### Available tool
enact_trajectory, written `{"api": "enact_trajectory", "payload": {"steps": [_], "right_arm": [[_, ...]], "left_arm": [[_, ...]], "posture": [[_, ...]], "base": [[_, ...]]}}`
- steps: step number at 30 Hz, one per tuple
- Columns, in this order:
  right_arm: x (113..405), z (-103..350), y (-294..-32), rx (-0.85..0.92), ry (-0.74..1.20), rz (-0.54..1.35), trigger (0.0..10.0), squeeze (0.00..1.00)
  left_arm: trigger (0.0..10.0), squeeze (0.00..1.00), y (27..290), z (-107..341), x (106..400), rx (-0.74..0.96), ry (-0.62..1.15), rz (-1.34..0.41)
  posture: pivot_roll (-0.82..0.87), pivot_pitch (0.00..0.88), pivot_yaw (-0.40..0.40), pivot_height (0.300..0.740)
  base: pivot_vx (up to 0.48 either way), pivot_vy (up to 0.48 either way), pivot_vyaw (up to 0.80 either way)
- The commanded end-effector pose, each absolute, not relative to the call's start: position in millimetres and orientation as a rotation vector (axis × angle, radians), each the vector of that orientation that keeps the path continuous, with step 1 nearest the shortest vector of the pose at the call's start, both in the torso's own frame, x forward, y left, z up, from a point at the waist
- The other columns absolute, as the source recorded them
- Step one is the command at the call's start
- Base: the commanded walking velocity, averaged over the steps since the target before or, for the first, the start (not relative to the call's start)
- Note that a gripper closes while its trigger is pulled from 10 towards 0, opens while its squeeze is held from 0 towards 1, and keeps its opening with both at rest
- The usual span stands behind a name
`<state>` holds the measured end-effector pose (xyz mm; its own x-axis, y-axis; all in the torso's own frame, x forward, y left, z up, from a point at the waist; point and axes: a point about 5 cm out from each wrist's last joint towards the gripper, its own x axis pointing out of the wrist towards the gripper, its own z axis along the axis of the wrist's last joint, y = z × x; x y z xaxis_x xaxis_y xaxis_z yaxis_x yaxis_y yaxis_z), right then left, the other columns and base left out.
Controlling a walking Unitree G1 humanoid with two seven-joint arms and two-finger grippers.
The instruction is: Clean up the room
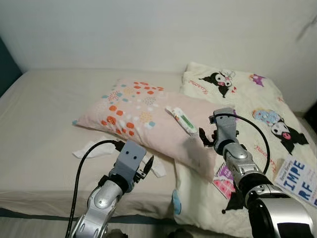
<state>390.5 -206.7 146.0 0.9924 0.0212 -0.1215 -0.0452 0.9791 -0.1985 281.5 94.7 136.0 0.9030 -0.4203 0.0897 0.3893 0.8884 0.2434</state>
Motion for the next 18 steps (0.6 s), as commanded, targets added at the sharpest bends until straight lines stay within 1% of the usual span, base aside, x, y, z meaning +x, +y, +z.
{"api": "enact_trajectory", "payload": {"steps": [1, 8, 10, 13, 18], "right_arm": [[387.4, 140.0, -210.8, -0.199, 0.136, 0.023, 10.0, 0.0], [386.6, 138.4, -210.5, -0.169, 0.129, 0.0, 10.0, 0.0], [386.2, 137.2, -208.9, -0.135, 0.122, -0.009, 10.0, 0.0], [381.8, 127.2, -201.3, -0.035, 0.107, -0.031, 10.0, 0.0], [374.6, 113.2, -193.6, 0.007, 0.109, -0.039, 10.0, 0.0]], "left_arm": [[10.0, 0.0, 91.1, 130.7, 278.2, 0.221, -0.127, -0.441], [10.0, 0.0, 94.0, 129.9, 278.6, 0.216, -0.107, -0.429], [10.0, 0.0, 96.6, 128.3, 279.7, 0.217, -0.093, -0.42], [10.0, 0.0, 109.2, 117.8, 285.4, 0.28, -0.03, -0.352], [10.0, 0.0, 121.4, 111.4, 291.5, 0.254, 0.015, -0.28]], "posture": [[0.05, 0.216, -0.004, 0.646], [0.06, 0.201, 0.007, 0.646], [0.07, 0.189, 0.012, 0.646], [0.07, 0.15, 0.03, 0.646], [0.07, 0.115, 0.062, 0.646]], "base": [[0.0, 0.0, 0.0], [0.0, 0.0, 0.0], [0.0, 0.0, 0.0], [0.0, 0.0, 0.0], [0.0, 0.0, 0.0]]}}
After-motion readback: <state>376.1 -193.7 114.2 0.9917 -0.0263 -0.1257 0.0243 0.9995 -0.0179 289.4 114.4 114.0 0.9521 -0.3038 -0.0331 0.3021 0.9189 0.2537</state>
